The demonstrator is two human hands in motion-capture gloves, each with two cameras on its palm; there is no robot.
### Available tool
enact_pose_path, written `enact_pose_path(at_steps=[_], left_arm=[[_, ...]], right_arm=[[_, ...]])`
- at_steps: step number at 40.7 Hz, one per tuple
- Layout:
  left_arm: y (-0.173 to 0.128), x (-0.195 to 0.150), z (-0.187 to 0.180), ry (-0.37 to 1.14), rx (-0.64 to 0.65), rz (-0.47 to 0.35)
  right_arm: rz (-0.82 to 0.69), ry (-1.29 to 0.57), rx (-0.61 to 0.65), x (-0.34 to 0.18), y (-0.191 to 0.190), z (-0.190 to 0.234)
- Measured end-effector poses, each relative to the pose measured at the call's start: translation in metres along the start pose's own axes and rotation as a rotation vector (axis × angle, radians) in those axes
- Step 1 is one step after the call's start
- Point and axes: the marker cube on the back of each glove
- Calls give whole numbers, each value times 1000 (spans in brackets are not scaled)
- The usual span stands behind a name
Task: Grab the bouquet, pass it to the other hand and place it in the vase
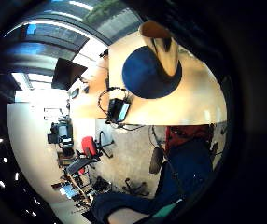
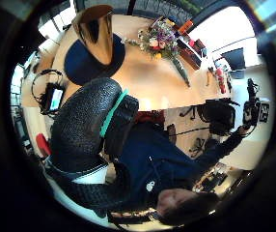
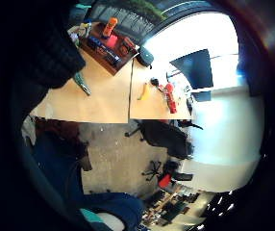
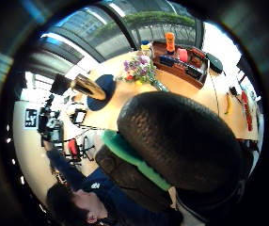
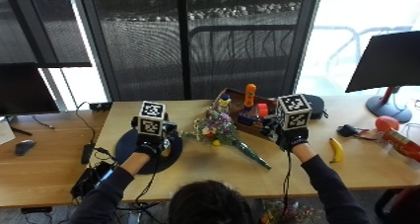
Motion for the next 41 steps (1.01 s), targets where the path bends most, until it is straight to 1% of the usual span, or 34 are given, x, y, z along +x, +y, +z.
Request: enact_pose_path(at_steps=[5,10,14,19,21,23,29,41], left_arm=[[5,2,-1,20,8,7],[8,0,2,29,1,2],[4,-4,10,69,-21,-11],[3,-2,13,153,-40,-34],[3,-1,15,177,-49,-35],[2,0,16,198,-50,-28],[-1,9,16,240,-39,-2],[-6,20,18,236,-17,9]], right_arm=[[16,5,42,4,3,-6],[9,-13,25,2,-1,1],[-23,-26,-32,-4,-8,11],[-95,-75,-168,-11,-8,21],[-103,-97,-212,-13,-6,22],[-93,-100,-230,-13,-4,21],[-42,-69,-182,-6,-10,16],[11,-40,-99,-9,-35,17]])
